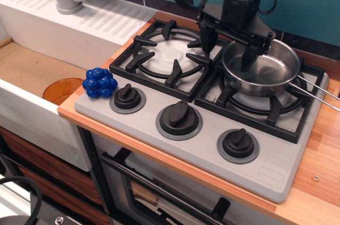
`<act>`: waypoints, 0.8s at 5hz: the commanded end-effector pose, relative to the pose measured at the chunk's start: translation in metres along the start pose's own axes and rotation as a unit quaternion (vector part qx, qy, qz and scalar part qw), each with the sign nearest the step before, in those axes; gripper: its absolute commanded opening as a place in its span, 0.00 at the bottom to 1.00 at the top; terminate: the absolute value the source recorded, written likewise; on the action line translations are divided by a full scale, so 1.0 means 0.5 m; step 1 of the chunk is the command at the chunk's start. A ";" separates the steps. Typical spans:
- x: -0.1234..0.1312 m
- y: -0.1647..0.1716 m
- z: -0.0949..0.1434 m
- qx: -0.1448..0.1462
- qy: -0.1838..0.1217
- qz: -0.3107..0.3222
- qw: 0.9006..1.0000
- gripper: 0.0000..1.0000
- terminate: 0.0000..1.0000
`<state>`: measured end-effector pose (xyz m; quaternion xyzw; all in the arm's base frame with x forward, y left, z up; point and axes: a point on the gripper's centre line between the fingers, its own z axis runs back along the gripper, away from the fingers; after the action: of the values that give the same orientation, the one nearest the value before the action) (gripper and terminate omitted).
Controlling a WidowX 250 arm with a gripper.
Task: Put pan on stove and put blueberry in pan
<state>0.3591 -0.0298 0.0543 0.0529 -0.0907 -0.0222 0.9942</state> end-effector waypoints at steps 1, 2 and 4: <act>0.014 0.000 -0.005 -0.007 -0.028 0.001 1.000 1.00 0.00; 0.018 -0.003 -0.008 -0.011 -0.021 0.006 1.000 0.00 0.00; 0.022 0.000 0.019 -0.014 -0.003 0.004 1.000 0.00 0.00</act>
<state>0.3585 -0.0326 0.0492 0.0379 -0.0659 -0.0164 0.9970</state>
